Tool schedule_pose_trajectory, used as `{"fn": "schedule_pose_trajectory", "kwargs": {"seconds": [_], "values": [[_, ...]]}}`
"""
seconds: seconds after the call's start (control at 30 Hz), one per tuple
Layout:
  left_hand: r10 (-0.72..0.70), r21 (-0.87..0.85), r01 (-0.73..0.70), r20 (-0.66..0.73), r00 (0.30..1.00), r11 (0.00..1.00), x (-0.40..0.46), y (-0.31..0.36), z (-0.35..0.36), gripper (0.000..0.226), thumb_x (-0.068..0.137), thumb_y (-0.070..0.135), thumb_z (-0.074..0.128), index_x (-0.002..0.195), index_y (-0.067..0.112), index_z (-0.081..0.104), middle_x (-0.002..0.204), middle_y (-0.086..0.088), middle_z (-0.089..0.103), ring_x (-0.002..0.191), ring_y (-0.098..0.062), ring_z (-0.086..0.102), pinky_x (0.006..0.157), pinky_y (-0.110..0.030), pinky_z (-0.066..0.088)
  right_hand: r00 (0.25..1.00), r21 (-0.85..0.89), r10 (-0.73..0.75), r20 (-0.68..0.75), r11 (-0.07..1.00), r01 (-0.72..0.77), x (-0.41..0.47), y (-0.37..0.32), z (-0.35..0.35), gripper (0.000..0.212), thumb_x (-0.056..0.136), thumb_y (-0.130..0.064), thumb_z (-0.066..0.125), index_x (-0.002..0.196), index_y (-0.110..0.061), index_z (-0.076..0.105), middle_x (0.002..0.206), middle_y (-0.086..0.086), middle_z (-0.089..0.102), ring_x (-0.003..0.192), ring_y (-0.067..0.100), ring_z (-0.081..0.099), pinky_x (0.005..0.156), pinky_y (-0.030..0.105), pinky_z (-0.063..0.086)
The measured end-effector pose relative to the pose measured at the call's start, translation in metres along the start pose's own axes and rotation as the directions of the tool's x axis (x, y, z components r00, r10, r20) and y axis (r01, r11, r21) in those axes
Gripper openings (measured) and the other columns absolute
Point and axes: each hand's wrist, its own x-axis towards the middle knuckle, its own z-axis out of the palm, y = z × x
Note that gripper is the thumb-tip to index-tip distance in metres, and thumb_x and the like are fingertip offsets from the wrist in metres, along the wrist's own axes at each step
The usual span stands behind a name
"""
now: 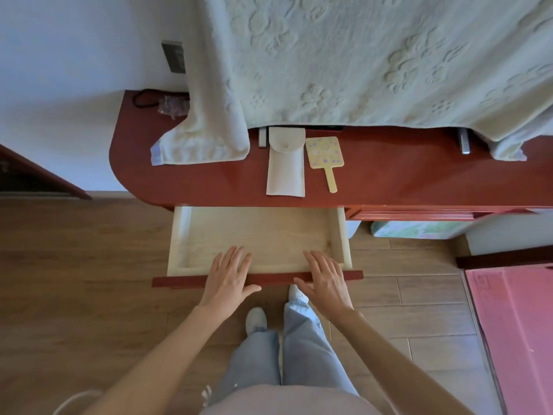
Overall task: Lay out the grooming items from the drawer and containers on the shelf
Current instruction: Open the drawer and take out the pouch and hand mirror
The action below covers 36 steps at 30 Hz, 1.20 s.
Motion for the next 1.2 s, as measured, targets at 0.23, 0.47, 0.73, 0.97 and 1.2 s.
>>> {"fn": "schedule_pose_trajectory", "kwargs": {"seconds": [0.23,0.47,0.73,0.97,1.2], "values": [[-0.046,-0.031,0.045,-0.066,0.997,0.999,0.000,-0.009,-0.002,0.097,0.052,0.045,0.089,0.132,0.008,0.049,0.133,-0.018,0.050,0.125,-0.036,0.048,0.105,-0.053,0.038,0.999,-0.004,-0.050,0.002,0.999,0.050,0.000,0.005,0.001,0.078,0.065,-0.034,0.082,0.132,-0.016,0.047,0.128,0.007,0.056,0.121,0.024,0.051,0.103,0.044,0.042],[-0.120,-0.052,0.115,-0.103,0.987,0.992,0.003,-0.017,-0.004,0.117,0.048,0.057,0.086,0.142,0.011,0.033,0.147,-0.018,0.036,0.136,-0.037,0.033,0.109,-0.056,0.032,0.999,-0.062,0.039,-0.025,0.997,-0.040,0.011,0.029,-0.011,0.098,0.057,-0.042,0.087,0.139,-0.017,0.039,0.143,0.012,0.044,0.137,0.027,0.034,0.109,0.044,0.035],[-0.134,-0.040,0.130,-0.127,0.983,0.991,0.042,-0.032,-0.019,0.126,0.048,0.059,0.085,0.147,0.011,0.024,0.154,-0.015,0.027,0.141,-0.036,0.025,0.111,-0.054,0.026,1.000,-0.074,0.018,0.009,0.997,-0.018,0.059,0.036,-0.027,0.118,0.051,-0.041,0.088,0.147,-0.012,0.027,0.153,0.013,0.029,0.143,0.025,0.021,0.116,0.038,0.021],[-0.121,0.017,0.124,-0.139,0.983,0.992,0.084,-0.048,-0.033,0.128,0.049,0.059,0.085,0.149,0.013,0.020,0.156,-0.013,0.023,0.143,-0.035,0.021,0.113,-0.054,0.024,0.997,-0.116,-0.079,0.003,0.990,0.079,0.106,0.041,-0.032,0.116,0.052,-0.036,0.090,0.146,-0.003,0.029,0.153,0.013,0.029,0.143,0.027,0.024,0.116,0.040,0.022],[-0.142,0.006,0.146,-0.187,0.972,0.989,0.122,-0.056,-0.043,0.115,0.052,0.048,0.088,0.146,0.016,0.030,0.152,-0.013,0.032,0.138,-0.038,0.031,0.109,-0.056,0.030,0.994,-0.072,-0.074,-0.076,0.995,0.068,0.145,0.044,-0.033,0.101,0.055,-0.026,0.089,0.140,-0.001,0.040,0.148,0.014,0.039,0.138,0.027,0.035,0.112,0.038,0.030]]}}
